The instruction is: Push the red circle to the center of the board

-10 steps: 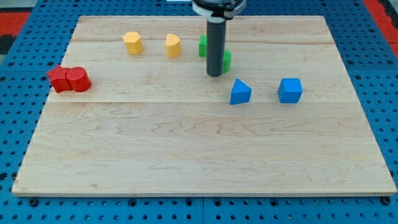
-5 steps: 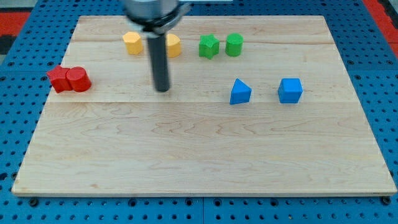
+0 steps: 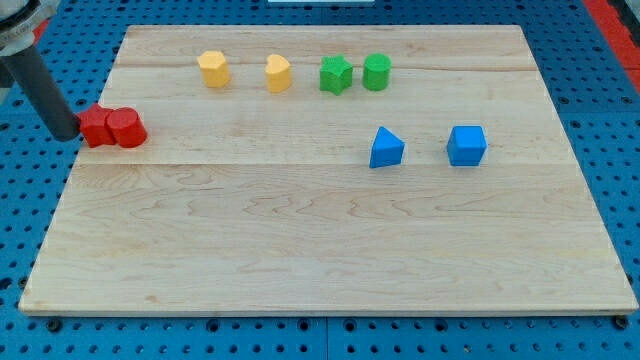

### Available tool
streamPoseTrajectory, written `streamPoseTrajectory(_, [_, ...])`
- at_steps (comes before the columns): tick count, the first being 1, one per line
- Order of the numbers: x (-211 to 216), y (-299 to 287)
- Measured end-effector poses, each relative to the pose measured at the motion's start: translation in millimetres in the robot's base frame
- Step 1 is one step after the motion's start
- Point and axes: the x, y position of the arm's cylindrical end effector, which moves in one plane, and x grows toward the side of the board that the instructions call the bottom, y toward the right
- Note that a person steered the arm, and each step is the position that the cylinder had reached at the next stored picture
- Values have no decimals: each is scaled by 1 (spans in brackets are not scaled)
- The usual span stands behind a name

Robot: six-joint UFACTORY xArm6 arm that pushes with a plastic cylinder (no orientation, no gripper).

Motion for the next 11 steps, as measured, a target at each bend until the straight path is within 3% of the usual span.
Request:
streamPoseTrajectory(2, [-19,53])
streamPoseTrajectory(3, [-19,109])
streamPoseTrajectory(4, [5,133])
streamPoseTrajectory(6, [-18,157])
streamPoseTrajectory(7, [-27,202])
streamPoseTrajectory(9, [13,247])
streamPoseTrajectory(10, [20,188])
streamPoseTrajectory(11, [84,183])
